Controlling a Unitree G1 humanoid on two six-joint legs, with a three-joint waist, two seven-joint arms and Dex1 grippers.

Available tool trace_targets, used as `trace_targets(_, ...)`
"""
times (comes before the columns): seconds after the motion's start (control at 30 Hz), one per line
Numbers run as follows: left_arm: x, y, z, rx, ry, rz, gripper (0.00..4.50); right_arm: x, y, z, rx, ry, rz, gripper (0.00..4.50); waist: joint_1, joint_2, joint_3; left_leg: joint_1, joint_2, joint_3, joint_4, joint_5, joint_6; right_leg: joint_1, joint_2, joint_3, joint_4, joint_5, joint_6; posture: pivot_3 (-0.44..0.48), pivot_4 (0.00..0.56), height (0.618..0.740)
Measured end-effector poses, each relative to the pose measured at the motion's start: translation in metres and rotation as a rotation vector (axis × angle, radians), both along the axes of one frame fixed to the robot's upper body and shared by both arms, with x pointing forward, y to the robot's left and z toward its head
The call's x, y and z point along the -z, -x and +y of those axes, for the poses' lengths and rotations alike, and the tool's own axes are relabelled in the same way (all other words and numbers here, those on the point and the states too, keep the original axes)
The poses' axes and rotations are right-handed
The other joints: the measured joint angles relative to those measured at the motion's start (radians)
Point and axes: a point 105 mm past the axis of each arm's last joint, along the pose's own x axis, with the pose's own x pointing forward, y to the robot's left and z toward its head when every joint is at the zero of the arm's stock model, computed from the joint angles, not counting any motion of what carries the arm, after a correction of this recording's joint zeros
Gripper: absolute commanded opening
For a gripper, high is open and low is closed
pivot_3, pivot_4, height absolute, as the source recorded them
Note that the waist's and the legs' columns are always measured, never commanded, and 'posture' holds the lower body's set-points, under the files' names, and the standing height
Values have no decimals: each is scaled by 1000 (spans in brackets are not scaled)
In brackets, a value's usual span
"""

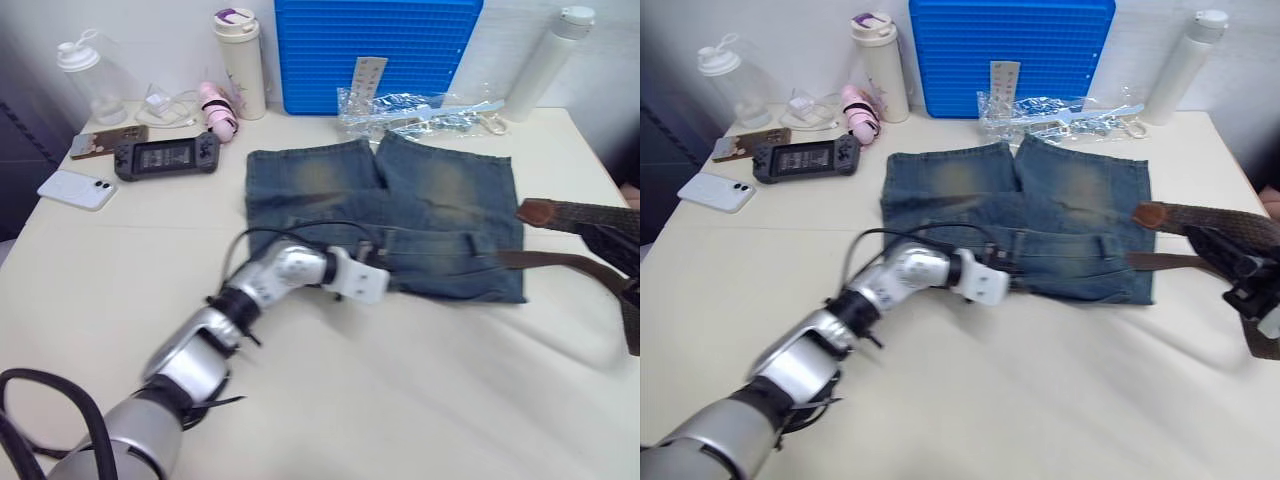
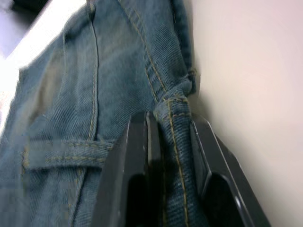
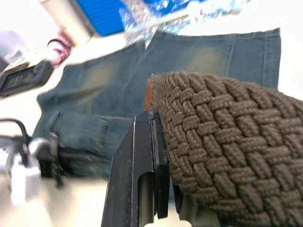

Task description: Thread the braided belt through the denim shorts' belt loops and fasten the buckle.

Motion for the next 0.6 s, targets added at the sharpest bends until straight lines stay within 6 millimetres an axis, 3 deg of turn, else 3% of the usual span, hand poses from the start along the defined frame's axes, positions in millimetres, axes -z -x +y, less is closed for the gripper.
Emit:
trace_targets(0.07, 0, 2, 27, -35, -24, 34, 396, 6, -4, 4, -24, -16, 23, 0, 0, 1, 0, 1, -1, 0, 0, 0, 0, 1, 0, 0, 1, 0, 0, 0, 150, 689)
trace_targets(0.17, 0, 6, 44, -55, -45, 55, 396, 11, -7, 9, -47, -25, 44, 0, 2, 1, -1, 1, -1, 0, 1, 0, 0, 1, -1, 0, 2, 0, 0, 0, 150, 689)
trace_targets(0.27, -1, 12, 79, -132, -70, 100, 396, 26, -9, 25, -112, -70, 105, 0, 1, 1, 0, 2, -1, -1, 2, 0, 0, 2, -1, 1, 2, 0, 0, 0, 150, 689)
trace_targets(0.3, -1, 12, 82, -145, -67, 107, 396, 28, -9, 28, -122, -80, 115, 0, 2, 1, -1, 2, -1, -1, 2, 0, 0, 2, -1, 1, 3, 0, 0, 0, 150, 689)
trace_targets(0.4, -1, 14, 87, -177, -48, 126, 1717, 36, -9, 37, -153, -102, 147, 0, 2, 1, -1, 3, -1, -1, 1, 0, 0, 2, -1, 1, 3, 0, 0, 0, 150, 689)
trace_targets(0.43, -1, 18, 89, -214, 13, 192, 2181, 43, -10, 50, -195, -125, 179, 0, 1, 1, -1, 3, -1, -1, 2, 0, 0, 3, -1, 1, 4, 0, 0, 0, 150, 689)
trace_targets(0.47, 1, 24, 89, -222, 50, 270, 2883, 50, -13, 58, -220, -135, 208, 0, 2, 1, 0, 3, -1, -1, 2, 1, 0, 3, -1, 1, 4, 0, 0, 0, 150, 689)
trace_targets(0.53, 1, 27, 89, -222, 66, 313, 3337, 54, -15, 62, -229, -139, 228, 0, 3, 1, 0, 3, -1, -1, 2, 1, 0, 3, -1, 1, 4, 0, 0, 0, 150, 689)
trace_targets(0.6, -7, 37, 96, -226, 96, 412, 4092, 57, -28, 70, -249, -167, 243, 0, 3, 0, 0, 3, -2, -1, 3, 1, 0, 3, -1, 1, 4, 0, 0, 0, 150, 689)
